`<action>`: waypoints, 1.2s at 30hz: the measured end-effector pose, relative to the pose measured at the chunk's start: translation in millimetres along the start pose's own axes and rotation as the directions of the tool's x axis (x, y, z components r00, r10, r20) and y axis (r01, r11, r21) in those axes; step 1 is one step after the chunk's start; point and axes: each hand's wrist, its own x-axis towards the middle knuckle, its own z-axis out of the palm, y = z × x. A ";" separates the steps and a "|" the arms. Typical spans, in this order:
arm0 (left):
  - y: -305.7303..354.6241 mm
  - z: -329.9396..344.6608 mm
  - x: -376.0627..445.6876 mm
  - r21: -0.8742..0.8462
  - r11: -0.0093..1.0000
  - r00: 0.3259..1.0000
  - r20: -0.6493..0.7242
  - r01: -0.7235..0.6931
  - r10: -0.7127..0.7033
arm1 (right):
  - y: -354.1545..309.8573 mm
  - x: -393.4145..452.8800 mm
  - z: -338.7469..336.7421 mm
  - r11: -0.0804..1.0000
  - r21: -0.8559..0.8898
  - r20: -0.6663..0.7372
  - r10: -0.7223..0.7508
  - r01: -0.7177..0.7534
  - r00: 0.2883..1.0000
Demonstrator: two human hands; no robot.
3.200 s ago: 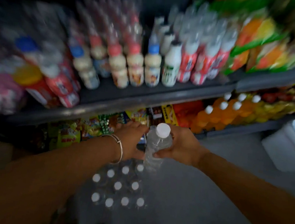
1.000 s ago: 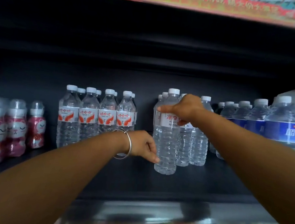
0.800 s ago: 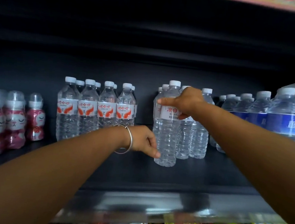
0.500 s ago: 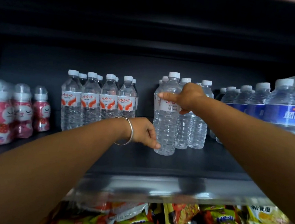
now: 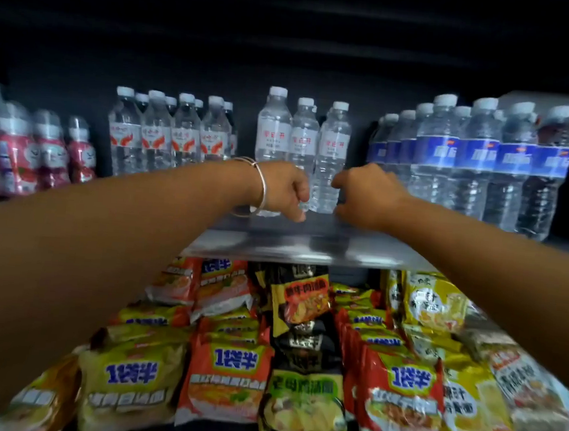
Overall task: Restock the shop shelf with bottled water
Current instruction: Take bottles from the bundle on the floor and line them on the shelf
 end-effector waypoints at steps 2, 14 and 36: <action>29.1 14.8 -12.9 0.000 1.000 1.000 0.009 -0.028 0.028 | 15.6 -34.4 -2.5 1.000 -0.014 0.019 -0.008 0.008 1.000; 81.1 240.4 -69.0 -0.057 0.998 0.951 0.308 0.029 -0.010 | 94.4 -223.0 141.0 0.993 0.111 0.340 0.001 -0.041 0.941; -80.3 819.9 -232.8 -0.042 0.987 0.658 0.750 0.158 -0.074 | 48.1 -552.3 660.4 0.907 0.136 0.915 0.039 -0.399 0.402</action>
